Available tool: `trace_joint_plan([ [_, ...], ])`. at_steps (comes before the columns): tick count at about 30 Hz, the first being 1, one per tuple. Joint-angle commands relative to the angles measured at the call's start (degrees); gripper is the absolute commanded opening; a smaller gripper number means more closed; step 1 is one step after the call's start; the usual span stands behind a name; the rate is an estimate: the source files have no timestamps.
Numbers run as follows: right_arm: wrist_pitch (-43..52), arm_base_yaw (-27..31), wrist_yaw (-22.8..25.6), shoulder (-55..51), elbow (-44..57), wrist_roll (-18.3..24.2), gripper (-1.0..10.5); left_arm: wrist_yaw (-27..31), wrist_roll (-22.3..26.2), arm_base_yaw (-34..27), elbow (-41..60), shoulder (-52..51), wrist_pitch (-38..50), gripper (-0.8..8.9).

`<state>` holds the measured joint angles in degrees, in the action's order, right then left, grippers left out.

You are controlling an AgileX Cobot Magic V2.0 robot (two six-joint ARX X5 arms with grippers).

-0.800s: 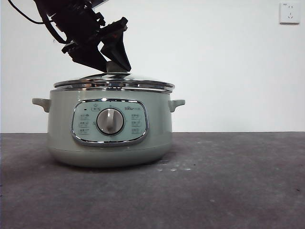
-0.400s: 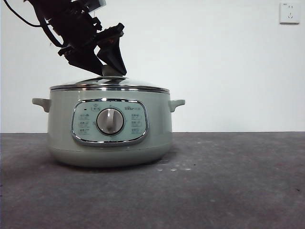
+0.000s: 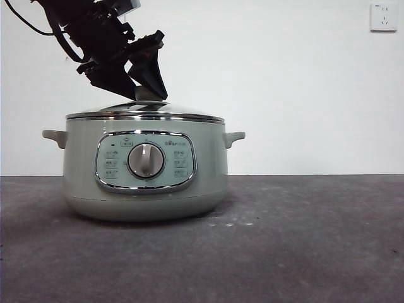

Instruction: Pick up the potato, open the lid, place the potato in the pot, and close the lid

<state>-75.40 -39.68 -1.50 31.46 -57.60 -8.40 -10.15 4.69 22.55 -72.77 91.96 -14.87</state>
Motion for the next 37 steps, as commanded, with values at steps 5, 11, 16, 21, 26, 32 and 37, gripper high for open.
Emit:
trace_joint_plan([
  [5,0.39,-0.04,0.04,-0.24,0.5,-0.66,4.1,-0.35,-0.15,-0.24,-0.83,-0.02,0.79,4.31],
  [11,0.35,-0.04,0.07,-0.24,0.5,-0.66,4.1,-0.39,-0.15,-0.24,-0.85,-0.13,0.81,4.73],
  [16,0.37,-0.07,0.07,-0.24,0.5,-0.66,4.1,-0.35,-0.15,-0.24,-0.85,-1.6,0.09,4.73],
  [21,0.39,-0.04,0.07,-0.24,0.5,-0.63,4.1,-0.35,-0.13,-0.24,-0.87,-5.68,-3.69,4.73],
  [26,0.83,-0.04,0.07,-0.22,0.5,-0.63,4.1,-0.83,-0.2,-0.22,-0.87,-12.98,-13.66,4.72],
  [32,2.78,-0.07,0.07,-0.22,0.5,-0.61,4.1,-6.01,-1.75,-0.22,-0.87,-24.55,-28.24,4.72],
  [37,4.72,-0.07,0.07,-0.2,0.5,-0.61,4.1,-8.02,-3.06,-0.22,-0.87,-32.57,-35.06,4.72],
])
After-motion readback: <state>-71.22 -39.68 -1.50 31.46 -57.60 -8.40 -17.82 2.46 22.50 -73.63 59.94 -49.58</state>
